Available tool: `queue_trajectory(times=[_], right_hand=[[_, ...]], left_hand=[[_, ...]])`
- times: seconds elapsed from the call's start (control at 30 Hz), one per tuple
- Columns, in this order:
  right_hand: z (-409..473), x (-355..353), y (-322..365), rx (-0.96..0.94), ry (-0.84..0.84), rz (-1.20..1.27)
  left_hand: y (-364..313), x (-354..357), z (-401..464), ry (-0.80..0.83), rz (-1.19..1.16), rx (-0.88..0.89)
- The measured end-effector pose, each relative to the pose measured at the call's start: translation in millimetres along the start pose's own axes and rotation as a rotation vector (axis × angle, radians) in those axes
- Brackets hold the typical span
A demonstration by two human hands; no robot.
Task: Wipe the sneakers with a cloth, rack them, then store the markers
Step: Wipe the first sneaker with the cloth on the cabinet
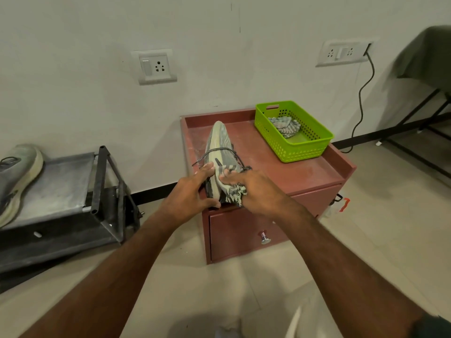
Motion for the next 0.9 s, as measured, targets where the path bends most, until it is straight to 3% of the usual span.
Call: queue_trajectory(times=[0.07, 0.13, 0.23, 0.3, 0.37, 0.5, 0.77, 0.9], right_hand=[[-12.4, 3.6, -2.2, -0.044, 0.082, 0.034], [-18.1, 3.1, -12.0, -0.048, 0.08, 0.216], [-20.4, -23.2, -29.2, -0.003, -0.216, 0.554], [-25.9, -49.0, -19.6, -0.021, -0.461, 0.449], [-19.9, -54.3, -18.3, -0.008, -0.544, 0.326], [13.0, -7.9, -15.1, 0.067, -0.24, 0.166], [-18.4, 17.0, 14.9, 0.037, -0.084, 0.021], [-36.9, 29.7, 7.4, 0.104, 0.137, -0.044]], left_hand=[[-3.3, -0.1, -1.0, -0.008, -0.006, 0.002], [-6.9, -1.5, -3.0, -0.021, 0.004, 0.004], [-8.6, -2.0, -4.1, -0.021, 0.046, -0.022], [-7.9, -2.8, -3.9, -0.023, 0.056, -0.026], [-6.9, -2.9, -3.3, -0.015, 0.048, -0.015], [-3.4, -4.4, -2.3, -0.012, 0.048, -0.001], [-6.0, -6.9, -2.7, -0.032, 0.053, 0.021], [-7.6, -4.8, -5.0, -0.018, 0.034, 0.012]])
Point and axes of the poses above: each hand's wrist, its own z-axis towards the middle knuckle, its own x-axis out of the palm, y = z × x, the point moved 10 cm from there along z, towards the middle knuckle, and after that the axes turned 14 degrees about y, right-handed, at the moved point
